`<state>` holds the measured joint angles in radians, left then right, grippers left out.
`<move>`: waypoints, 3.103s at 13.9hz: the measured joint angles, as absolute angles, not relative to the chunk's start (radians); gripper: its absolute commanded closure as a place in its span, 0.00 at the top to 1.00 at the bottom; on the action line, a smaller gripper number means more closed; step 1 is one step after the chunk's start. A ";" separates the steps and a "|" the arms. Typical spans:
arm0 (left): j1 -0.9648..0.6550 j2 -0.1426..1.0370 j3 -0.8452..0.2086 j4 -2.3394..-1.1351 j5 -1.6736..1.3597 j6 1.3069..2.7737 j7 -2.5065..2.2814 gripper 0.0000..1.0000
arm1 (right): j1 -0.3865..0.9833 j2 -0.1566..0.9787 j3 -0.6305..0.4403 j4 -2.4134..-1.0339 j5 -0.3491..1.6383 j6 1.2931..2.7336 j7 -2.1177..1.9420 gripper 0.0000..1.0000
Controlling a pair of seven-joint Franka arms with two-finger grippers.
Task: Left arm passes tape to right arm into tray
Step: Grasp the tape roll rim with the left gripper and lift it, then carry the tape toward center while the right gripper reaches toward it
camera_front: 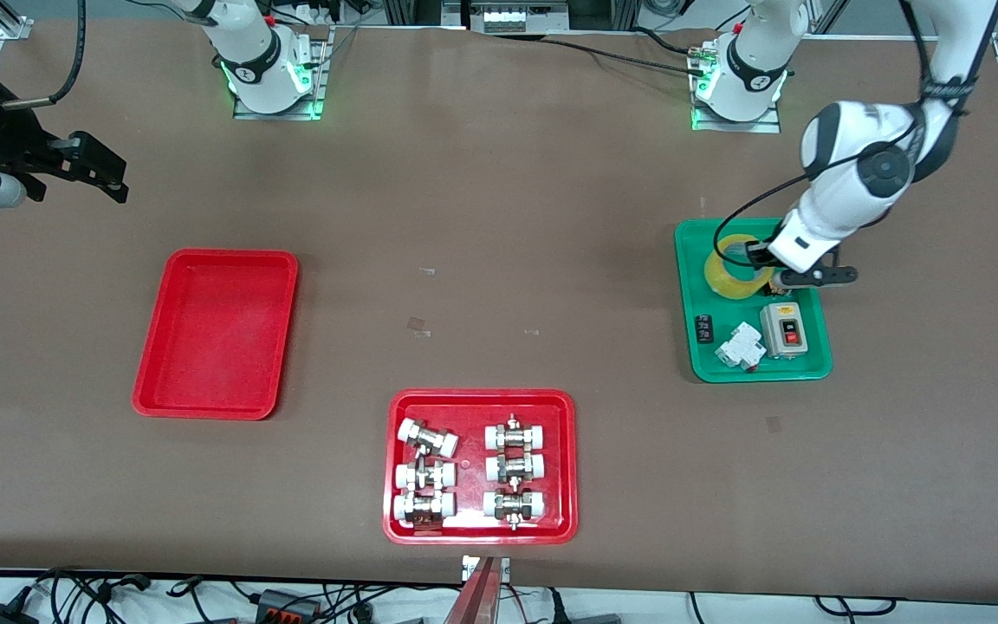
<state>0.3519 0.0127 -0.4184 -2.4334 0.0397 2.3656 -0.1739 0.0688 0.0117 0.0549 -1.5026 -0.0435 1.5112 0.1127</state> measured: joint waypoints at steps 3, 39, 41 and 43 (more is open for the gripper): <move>0.346 -0.079 -0.424 -2.175 0.032 1.974 -0.172 0.00 | 0.068 0.012 0.054 -1.502 -0.044 1.511 0.113 1.00; -0.270 0.707 -0.592 -1.426 -0.475 2.573 -1.585 0.03 | 0.218 0.453 0.062 -1.510 0.844 1.880 0.011 1.00; -0.270 0.707 -0.590 -1.426 -0.475 2.573 -1.587 0.04 | 0.231 0.454 0.062 -1.510 0.844 1.898 0.011 1.00; -0.271 0.707 -0.588 -1.426 -0.475 2.573 -1.587 0.04 | 0.248 0.461 0.062 -1.510 0.844 1.920 0.011 1.00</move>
<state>-0.2714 0.7068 -0.5884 -1.4263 -0.4751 2.5734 -1.5868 0.2475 0.4613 0.0620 -1.5098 0.8435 1.9195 0.0112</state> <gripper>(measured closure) 0.784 0.000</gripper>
